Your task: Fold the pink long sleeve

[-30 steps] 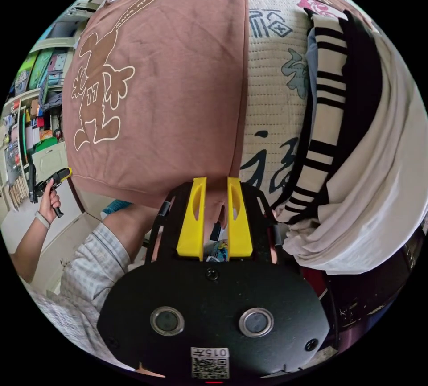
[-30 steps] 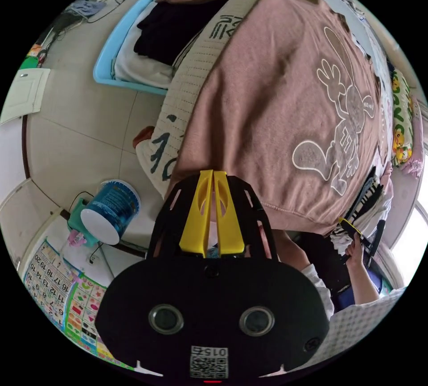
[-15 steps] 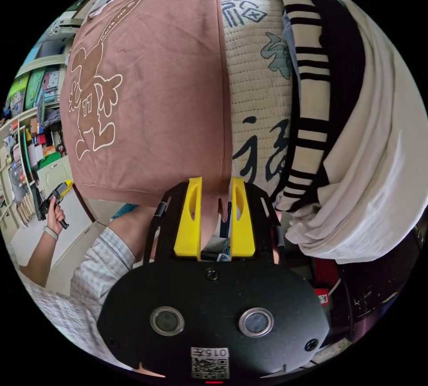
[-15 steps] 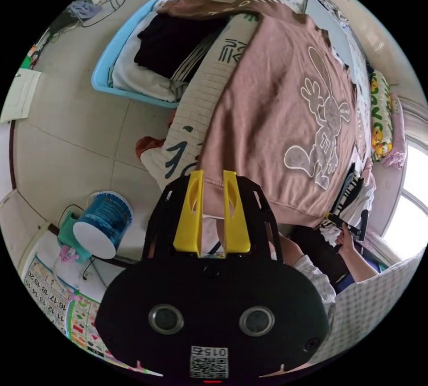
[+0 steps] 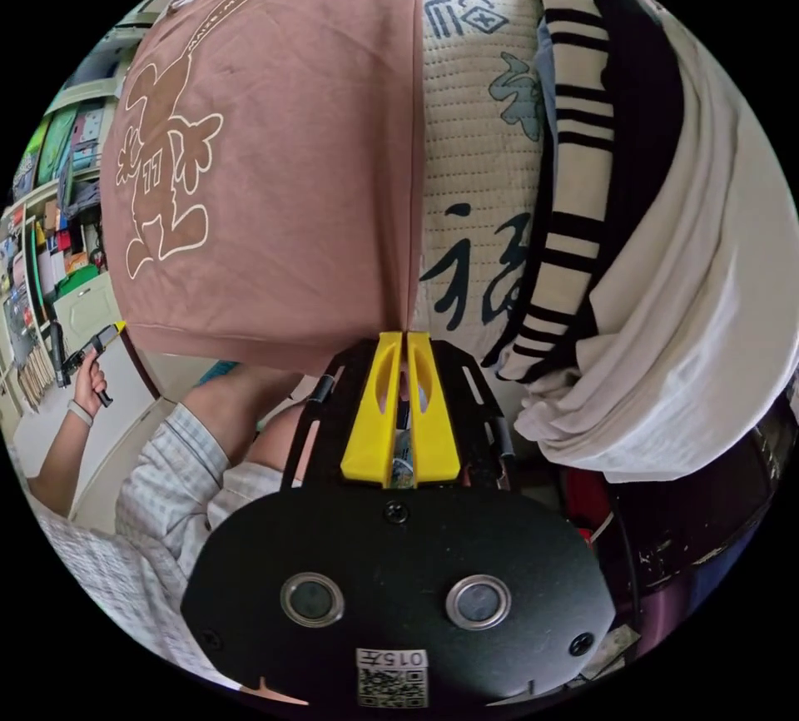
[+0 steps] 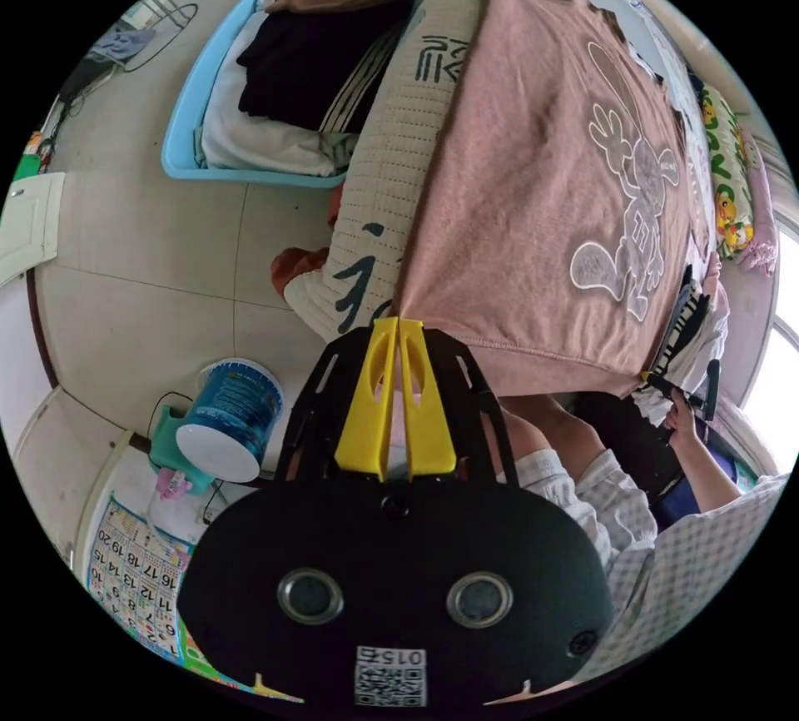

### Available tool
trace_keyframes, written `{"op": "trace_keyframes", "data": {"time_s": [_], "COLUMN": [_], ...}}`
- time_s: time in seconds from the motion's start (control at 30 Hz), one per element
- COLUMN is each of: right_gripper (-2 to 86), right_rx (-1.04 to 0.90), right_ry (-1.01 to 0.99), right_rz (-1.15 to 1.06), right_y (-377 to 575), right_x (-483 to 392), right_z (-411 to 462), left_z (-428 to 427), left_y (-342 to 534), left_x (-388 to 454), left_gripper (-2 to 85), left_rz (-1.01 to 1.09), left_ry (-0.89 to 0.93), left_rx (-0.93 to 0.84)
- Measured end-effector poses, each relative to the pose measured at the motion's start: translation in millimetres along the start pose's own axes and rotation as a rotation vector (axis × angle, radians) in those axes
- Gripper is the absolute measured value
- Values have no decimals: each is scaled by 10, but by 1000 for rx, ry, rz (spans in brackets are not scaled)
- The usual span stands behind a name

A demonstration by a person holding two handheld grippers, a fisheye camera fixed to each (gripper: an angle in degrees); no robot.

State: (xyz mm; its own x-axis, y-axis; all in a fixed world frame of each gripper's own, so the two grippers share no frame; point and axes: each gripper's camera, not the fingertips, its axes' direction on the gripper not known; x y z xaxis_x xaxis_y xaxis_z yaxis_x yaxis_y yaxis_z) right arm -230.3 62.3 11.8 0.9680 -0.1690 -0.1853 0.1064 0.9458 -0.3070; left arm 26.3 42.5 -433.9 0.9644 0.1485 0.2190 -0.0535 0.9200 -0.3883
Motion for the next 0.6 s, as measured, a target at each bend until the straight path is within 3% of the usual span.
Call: {"op": "trace_keyframes", "data": {"time_s": [0.23,0.33,0.5,0.6], "right_gripper": [9,28,57,68], "right_rx": [26,133,296,356], "right_ry": [-55,-89,-28,63], "right_rz": [-10,70,449,673], "right_y": [427,620,613,561], "right_x": [378,775,2239,3320], "right_z": [-642,-1175,-1895,-2085], "left_z": [-829,-1680,-3325,-3975], "left_y": [114,258,2,-481], "left_x": [-344,-416,-38,367], "left_gripper": [20,34,56,66], "left_rz": [-34,-79,-58,-35], "left_ry": [-33,-58,-71,-56], "left_rx": [33,181,526,633]}}
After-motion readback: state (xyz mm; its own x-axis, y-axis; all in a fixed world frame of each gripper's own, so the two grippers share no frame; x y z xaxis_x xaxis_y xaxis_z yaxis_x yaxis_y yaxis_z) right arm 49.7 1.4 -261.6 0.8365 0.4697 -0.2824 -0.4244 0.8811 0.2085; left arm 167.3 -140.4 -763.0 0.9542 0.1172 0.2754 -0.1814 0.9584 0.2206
